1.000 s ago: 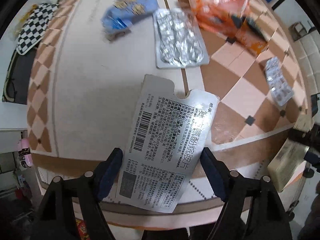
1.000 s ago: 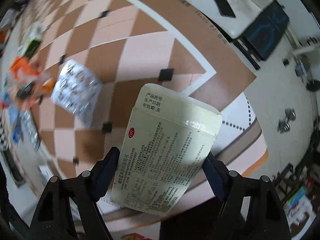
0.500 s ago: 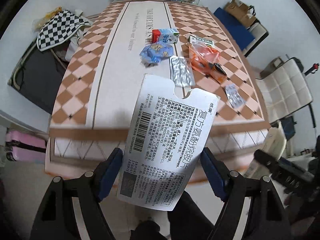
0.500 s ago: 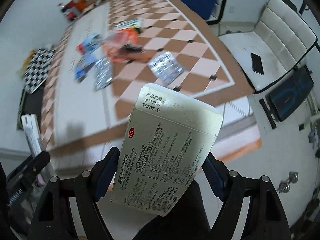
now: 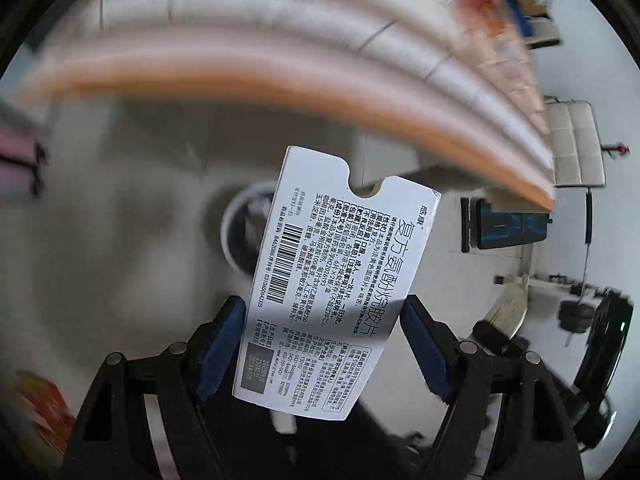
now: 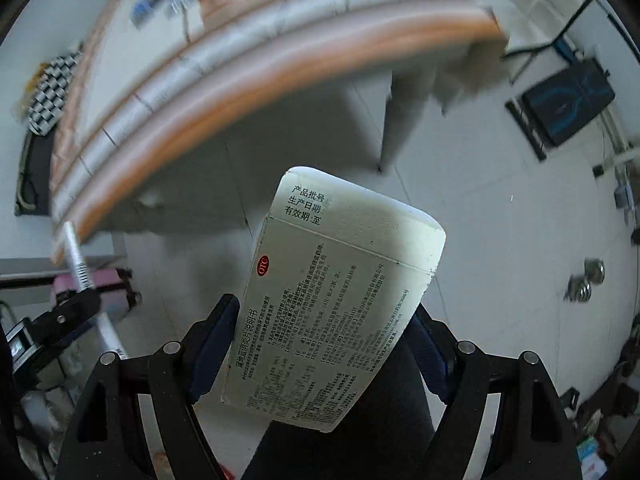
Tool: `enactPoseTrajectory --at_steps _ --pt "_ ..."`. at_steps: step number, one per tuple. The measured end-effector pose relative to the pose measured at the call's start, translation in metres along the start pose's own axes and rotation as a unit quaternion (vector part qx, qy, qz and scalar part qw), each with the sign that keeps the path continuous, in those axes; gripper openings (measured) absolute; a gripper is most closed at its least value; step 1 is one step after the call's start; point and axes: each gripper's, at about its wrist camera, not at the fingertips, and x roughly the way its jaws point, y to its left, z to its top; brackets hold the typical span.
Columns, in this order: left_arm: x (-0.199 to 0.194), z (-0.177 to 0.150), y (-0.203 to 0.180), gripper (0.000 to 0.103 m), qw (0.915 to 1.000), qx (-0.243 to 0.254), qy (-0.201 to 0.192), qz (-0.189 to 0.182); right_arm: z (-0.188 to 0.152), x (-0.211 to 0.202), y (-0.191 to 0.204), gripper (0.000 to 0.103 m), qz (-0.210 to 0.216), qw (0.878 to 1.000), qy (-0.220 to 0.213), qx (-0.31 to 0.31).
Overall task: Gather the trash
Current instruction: 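Carry leaflet and cream box to the trash bin and release both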
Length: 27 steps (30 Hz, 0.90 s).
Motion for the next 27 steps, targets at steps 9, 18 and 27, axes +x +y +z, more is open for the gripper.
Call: enactPoseTrajectory --at_steps 9,18,27 --pt "0.191 0.037 0.061 0.079 0.9938 -0.056 0.089 -0.037 0.0 0.177 -0.027 0.082 0.003 0.999 0.043 0.023" --pt "0.273 0.051 0.103 0.1 0.9948 -0.046 0.09 0.007 0.009 0.34 -0.044 0.084 0.04 0.993 0.111 0.03" --pt "0.242 0.024 0.121 0.1 0.9924 -0.018 0.002 0.122 0.007 0.376 -0.042 0.103 0.068 0.989 0.129 -0.004"
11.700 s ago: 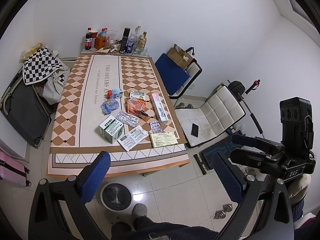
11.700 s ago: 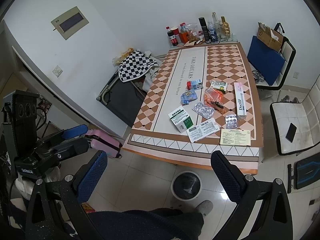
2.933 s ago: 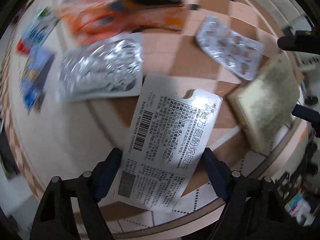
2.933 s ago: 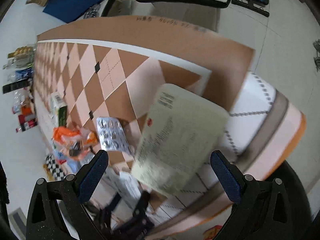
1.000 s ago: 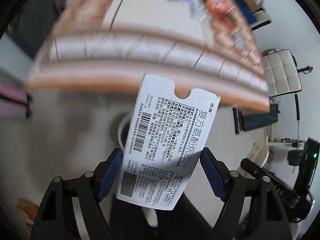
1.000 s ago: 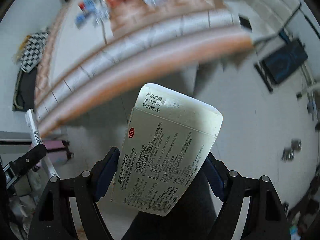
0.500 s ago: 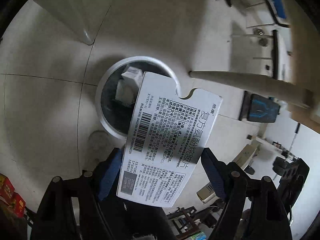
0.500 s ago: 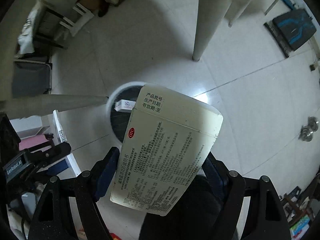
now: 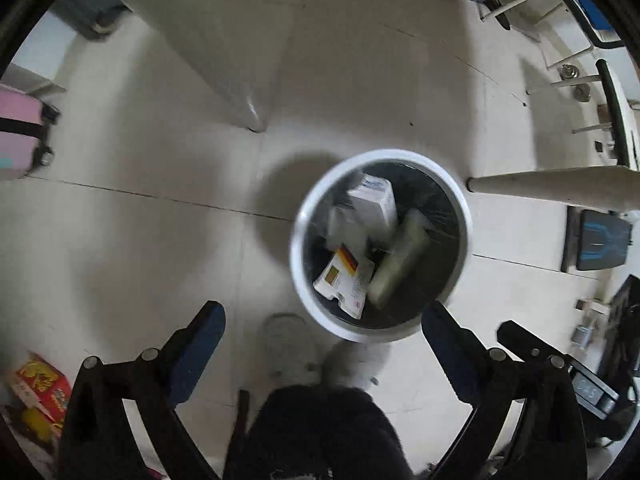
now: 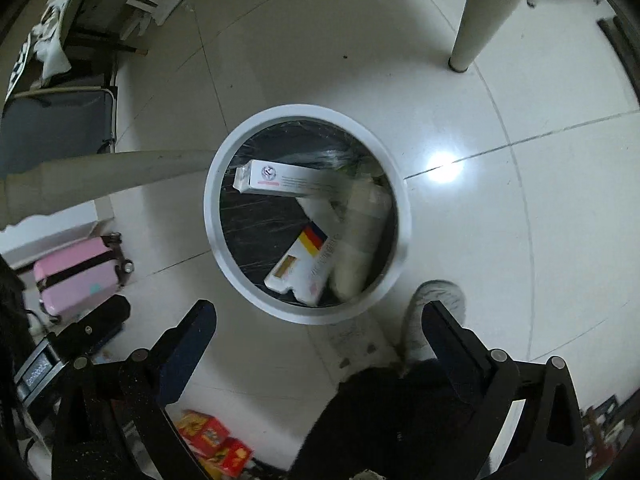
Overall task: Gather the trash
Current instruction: 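Carry leaflet and cream box to the trash bin and release both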
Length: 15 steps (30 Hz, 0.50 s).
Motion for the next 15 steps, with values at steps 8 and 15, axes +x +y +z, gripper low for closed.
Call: enactPoseTrajectory --at_steps 8,15 --pt "-0.031 -0.028 -0.009 0.1 0.999 0.024 -0.013 0.036 -0.012 -0.039 0.019 0.103 -0.081 0.996 -0.027 -0.035" --pt "-0.064 -0.048 -0.03 0.1 0.9971 0.051 -0.026 0.05 -0.03 -0.084 0.04 0.103 -0.121 0.989 -0.051 -0.071"
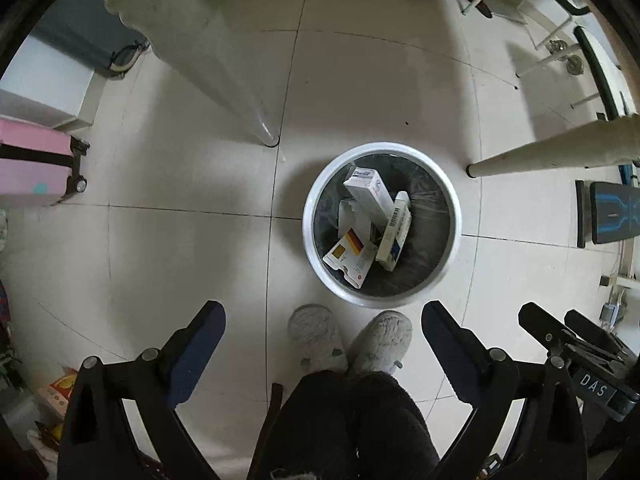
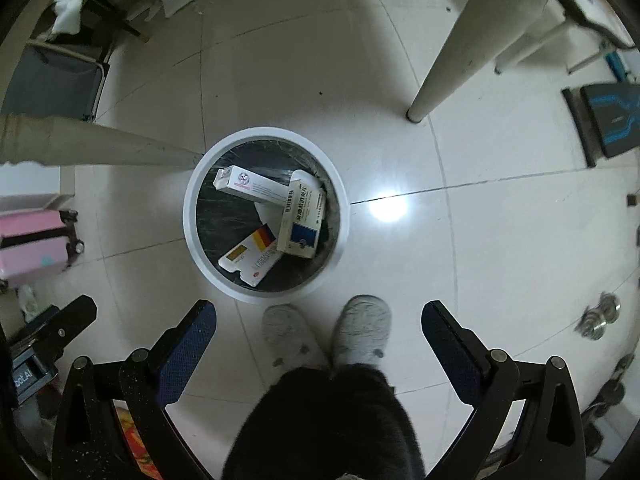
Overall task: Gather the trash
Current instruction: 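Carry leaflet and cream box to the trash bin and release both, then grasp the silver blister pack with left tool while right tool grasps the orange bag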
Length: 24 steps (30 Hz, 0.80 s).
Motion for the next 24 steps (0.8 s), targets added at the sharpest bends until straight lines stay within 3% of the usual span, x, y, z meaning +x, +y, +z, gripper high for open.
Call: enactPoseTrajectory --at_steps 10,24 --pt "-0.076 -0.022 -0.007 0.1 0.9999 0.012 -0.004 0.002 -0.028 -0.093 0.013 0.103 -0.021 0.999 -0.014 -0.026" --pt "-0.231 -0.052 0.0 0.1 0.998 0.026 -0.057 -0.003 -0.073 -0.289 0.036 0.103 0.001 0.997 -0.062 -0.038"
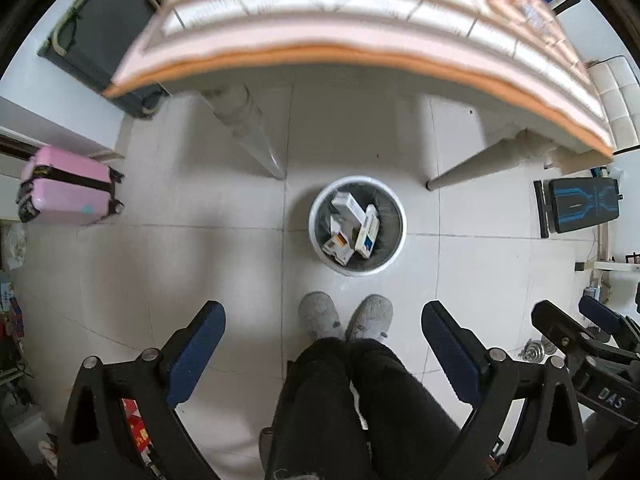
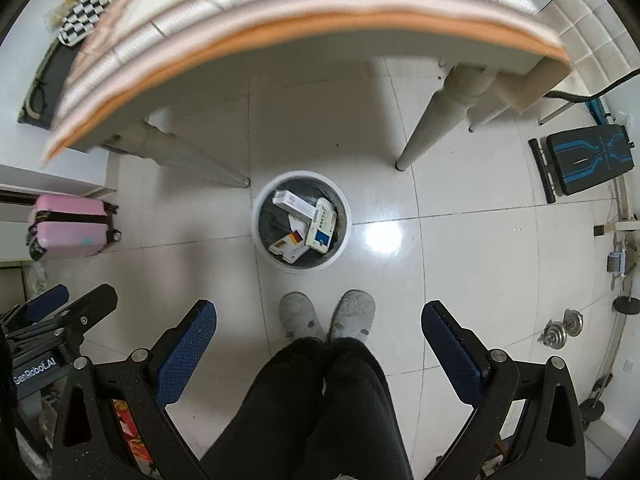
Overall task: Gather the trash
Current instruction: 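Grasp the silver blister pack with left tool while right tool grasps the orange bag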
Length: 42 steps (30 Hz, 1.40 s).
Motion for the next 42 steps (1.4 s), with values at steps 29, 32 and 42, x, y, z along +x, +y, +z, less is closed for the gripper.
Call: enactPoseTrajectory --at_steps 29,32,42 --pt "0.017 0.323 -0.072 0.1 0.9882 -0.114 -0.024 0.1 0.453 -0.05 -0.071 0.084 0.102 0.992 -0.049 0.057" --pt "0.032 0.344 -0.07 0.1 0.9864 -0.128 -0.009 0.103 0.501 -0.03 -0.067 0.084 0.118 0.991 -0.038 0.054" --pt "0.03 0.379 -0.089 0.1 0.9898 -0.116 -0.012 0.082 0.556 0.006 -0.047 0.024 0.158 0.987 -0.013 0.03"
